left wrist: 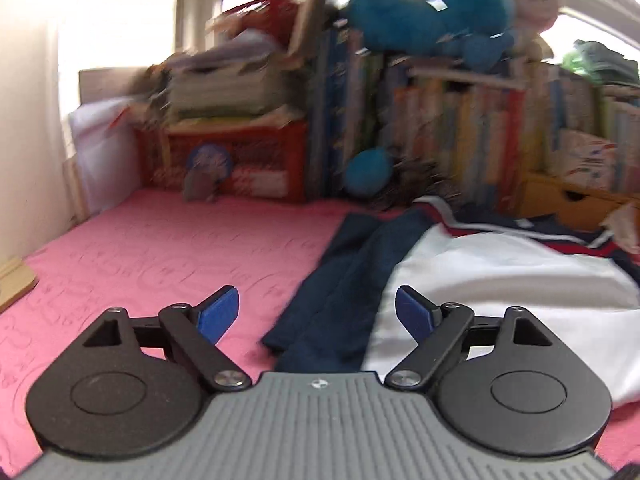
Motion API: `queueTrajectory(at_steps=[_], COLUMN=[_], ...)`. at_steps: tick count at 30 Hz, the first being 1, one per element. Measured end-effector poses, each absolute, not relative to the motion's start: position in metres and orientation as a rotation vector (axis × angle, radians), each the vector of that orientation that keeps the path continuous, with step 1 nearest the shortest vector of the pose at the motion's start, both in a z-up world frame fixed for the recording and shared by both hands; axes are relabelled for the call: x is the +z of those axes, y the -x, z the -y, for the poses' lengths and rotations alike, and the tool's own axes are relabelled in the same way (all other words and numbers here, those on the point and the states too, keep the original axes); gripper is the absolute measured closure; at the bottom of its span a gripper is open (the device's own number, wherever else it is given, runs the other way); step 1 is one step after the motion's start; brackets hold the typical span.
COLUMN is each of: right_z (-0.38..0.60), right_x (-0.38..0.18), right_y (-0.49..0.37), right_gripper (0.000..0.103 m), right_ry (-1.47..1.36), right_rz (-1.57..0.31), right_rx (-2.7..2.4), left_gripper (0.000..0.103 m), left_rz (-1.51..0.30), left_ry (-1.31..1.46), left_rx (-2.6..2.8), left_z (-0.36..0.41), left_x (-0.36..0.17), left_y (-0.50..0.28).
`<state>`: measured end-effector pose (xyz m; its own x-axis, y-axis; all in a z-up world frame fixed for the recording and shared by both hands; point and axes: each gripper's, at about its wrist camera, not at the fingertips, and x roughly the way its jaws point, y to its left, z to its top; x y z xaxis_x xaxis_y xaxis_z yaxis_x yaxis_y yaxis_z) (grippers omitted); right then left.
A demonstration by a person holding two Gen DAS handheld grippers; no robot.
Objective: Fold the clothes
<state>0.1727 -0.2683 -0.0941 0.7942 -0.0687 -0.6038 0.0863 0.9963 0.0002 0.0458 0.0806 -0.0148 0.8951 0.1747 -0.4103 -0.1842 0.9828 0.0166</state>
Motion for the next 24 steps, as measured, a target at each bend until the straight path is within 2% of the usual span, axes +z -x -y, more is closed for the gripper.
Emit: queueTrajectory(at_steps=[2, 5, 8, 9, 11, 14, 18, 22, 23, 24], right_z=[0.271, 0.27, 0.27, 0.27, 0.27, 0.269, 0.269, 0.269, 0.267, 0.264], right_x=[-0.094, -0.093, -0.093, -0.093, -0.094, -0.094, -0.095, -0.096, -0.095, -0.094], right_y=[-0.174, -0.174, -0.174, -0.174, -0.174, -0.174, -0.174, -0.175, -0.175, -0.175], right_gripper=[0.066, 0.066, 0.066, 0.066, 0.066, 0.065, 0.065, 0.063, 0.062, 0.061], right_ry=[-0.049, -0.045, -0.044, -0.045, -0.043, -0.034, -0.028, -0.026, -0.001, 0.032], right_rz=[-0.649, -0.649, -0.649, -0.649, -0.649, -0.649, -0.649, -0.651, -0.65, -0.649], right_rx=[-0.073, -0.073, -0.074, -0.073, -0.074, -0.074, -0.071, -0.064, -0.07, -0.078], left_gripper=[0.008, 0.008, 0.019, 0.019, 0.017, 0.0, 0.0, 0.0, 0.007, 0.019], left_rz=[-0.425, -0.519, -0.618, -0.643, -0.653, -0.659, -0.659, -0.739, -0.736, -0.705], left_ry=[-0.066, -0.124, -0.159, -0.167, -0.168, -0.163, -0.191, -0.021, -0.02, -0.024], left_rx=[0.024, -0.131, -0.087, -0.048, 0.042, 0.178, 0.38, 0.385, 0.376, 0.326], left_z=[-0.042, 0.003, 0.02, 0.019, -0.002, -0.041, -0.098, -0.14, -0.138, -0.129], left_x=[-0.005, -0.018, -0.043, -0.05, -0.058, -0.064, -0.075, -0.059, -0.052, -0.043], left_y=[-0.052, -0.087, -0.13, -0.143, -0.157, -0.168, -0.175, -0.171, -0.168, -0.161])
